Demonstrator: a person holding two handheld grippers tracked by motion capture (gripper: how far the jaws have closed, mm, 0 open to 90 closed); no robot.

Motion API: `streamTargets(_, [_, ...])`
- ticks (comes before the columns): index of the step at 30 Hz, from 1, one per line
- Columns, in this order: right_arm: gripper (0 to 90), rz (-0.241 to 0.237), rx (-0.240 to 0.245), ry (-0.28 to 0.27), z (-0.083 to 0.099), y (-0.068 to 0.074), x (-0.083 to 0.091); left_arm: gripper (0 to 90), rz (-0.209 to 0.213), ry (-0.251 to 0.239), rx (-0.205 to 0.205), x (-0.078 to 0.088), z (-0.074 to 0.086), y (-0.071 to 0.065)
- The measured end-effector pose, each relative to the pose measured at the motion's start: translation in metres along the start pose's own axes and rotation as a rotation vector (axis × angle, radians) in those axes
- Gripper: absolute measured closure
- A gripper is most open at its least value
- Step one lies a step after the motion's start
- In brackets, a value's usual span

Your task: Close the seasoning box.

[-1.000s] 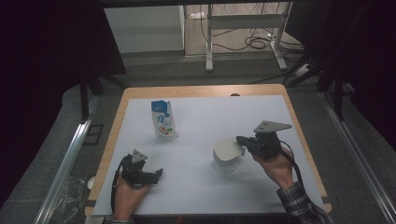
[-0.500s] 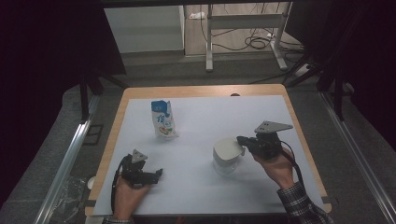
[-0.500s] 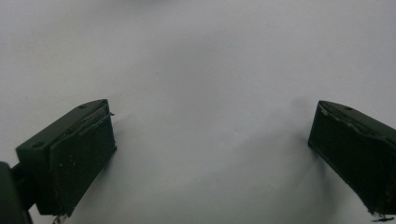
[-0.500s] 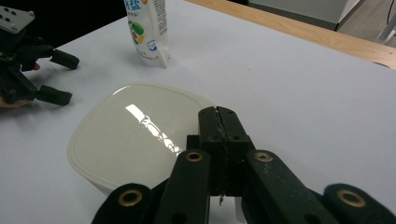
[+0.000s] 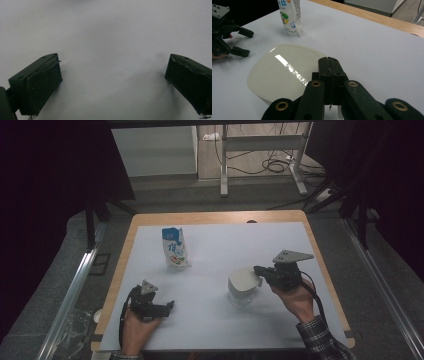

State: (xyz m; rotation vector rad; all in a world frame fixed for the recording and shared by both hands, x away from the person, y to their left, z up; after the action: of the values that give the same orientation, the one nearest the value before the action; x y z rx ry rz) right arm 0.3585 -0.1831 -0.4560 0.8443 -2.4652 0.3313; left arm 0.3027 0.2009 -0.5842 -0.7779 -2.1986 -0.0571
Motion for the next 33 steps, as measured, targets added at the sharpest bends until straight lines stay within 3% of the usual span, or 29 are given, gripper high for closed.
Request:
streamTargets(14, [89.6, 0.024, -0.006, 0.004, 0.003, -0.004, 0.000, 0.3, 0.000, 0.003, 0.000, 0.000, 0.000, 0.000])
streamTargets(19, [89.6, 0.060, 0.003, 0.025, 0.007, -0.006, -0.004, 0.3, 0.000, 0.003, -0.003, 0.000, 0.000, 0.000])
streamTargets(29, [89.5, 0.027, -0.051, 0.022, 0.016, -0.012, -0.008, 0.3, -0.001, -0.002, 0.003, 0.000, 0.000, 0.000])
streamTargets(33, [89.5, 0.029, -0.050, 0.024, 0.019, -0.013, -0.009, 0.3, -0.001, -0.001, 0.003, 0.000, 0.000, 0.000])
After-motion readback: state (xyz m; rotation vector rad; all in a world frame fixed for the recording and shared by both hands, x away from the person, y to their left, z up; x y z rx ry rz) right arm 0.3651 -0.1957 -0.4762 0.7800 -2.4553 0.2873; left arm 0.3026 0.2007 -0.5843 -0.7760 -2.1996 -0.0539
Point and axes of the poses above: each handheld gripper's, and its own axes: x roughly backward along the jaws, z roughly out of its underside, y roughly to its left, the point moved 4 cm from there along -x, roughly forward along the jaws, and after that the axes turned 12 degrees about z, right-handed, at the moved point
